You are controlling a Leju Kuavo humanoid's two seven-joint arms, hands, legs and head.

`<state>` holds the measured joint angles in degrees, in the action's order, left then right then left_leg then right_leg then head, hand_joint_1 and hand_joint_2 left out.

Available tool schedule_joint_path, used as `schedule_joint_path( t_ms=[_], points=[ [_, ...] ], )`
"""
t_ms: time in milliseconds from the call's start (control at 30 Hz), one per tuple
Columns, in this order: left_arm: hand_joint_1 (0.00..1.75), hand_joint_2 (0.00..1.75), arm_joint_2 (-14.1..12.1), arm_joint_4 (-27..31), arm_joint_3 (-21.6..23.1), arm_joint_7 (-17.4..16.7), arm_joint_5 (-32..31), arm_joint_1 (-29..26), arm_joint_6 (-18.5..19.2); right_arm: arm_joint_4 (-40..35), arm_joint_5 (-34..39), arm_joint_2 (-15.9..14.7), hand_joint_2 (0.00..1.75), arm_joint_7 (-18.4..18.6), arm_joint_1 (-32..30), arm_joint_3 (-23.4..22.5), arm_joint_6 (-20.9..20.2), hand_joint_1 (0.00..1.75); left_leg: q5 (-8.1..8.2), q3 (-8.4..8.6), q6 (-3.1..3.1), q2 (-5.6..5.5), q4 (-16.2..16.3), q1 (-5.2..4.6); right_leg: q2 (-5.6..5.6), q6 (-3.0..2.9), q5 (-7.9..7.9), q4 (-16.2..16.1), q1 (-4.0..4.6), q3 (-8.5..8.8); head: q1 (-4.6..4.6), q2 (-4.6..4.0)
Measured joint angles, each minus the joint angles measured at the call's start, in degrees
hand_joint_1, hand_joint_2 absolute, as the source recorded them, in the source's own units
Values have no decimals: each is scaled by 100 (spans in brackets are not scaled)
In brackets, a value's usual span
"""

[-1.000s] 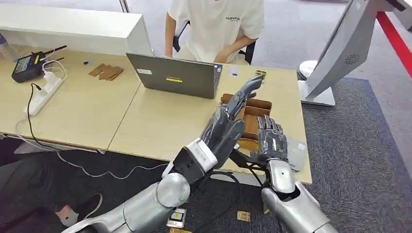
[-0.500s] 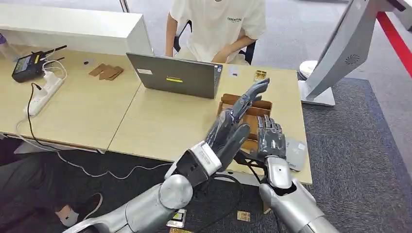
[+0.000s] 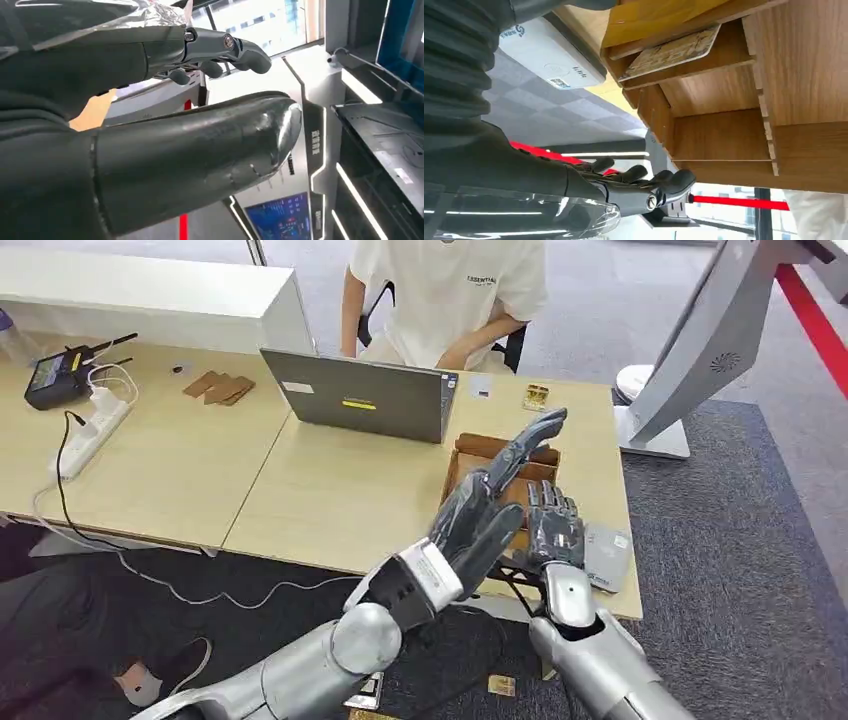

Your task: Pass the card to the sensor for recognition and then transmit it.

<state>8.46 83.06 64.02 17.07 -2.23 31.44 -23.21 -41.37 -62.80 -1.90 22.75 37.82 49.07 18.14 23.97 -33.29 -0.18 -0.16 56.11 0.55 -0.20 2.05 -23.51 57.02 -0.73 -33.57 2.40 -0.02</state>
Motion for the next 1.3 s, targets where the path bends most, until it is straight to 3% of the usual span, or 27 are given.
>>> schedule_joint_path(
  t_ms=[633, 1300],
  points=[
    [0, 0, 15, -76, 28, 11, -20, 12, -20, 463, -111, 409, 175, -205, 197, 4, 120, 0, 0, 0, 0, 0, 0, 0, 0, 0, 0, 0, 0, 0, 0, 0],
    [0, 0, 13, -103, 28, 11, -24, 12, -26, 822, -96, 540, 175, -227, 262, 4, 96, 0, 0, 0, 0, 0, 0, 0, 0, 0, 0, 0, 0, 0, 0, 0]
  ],
)
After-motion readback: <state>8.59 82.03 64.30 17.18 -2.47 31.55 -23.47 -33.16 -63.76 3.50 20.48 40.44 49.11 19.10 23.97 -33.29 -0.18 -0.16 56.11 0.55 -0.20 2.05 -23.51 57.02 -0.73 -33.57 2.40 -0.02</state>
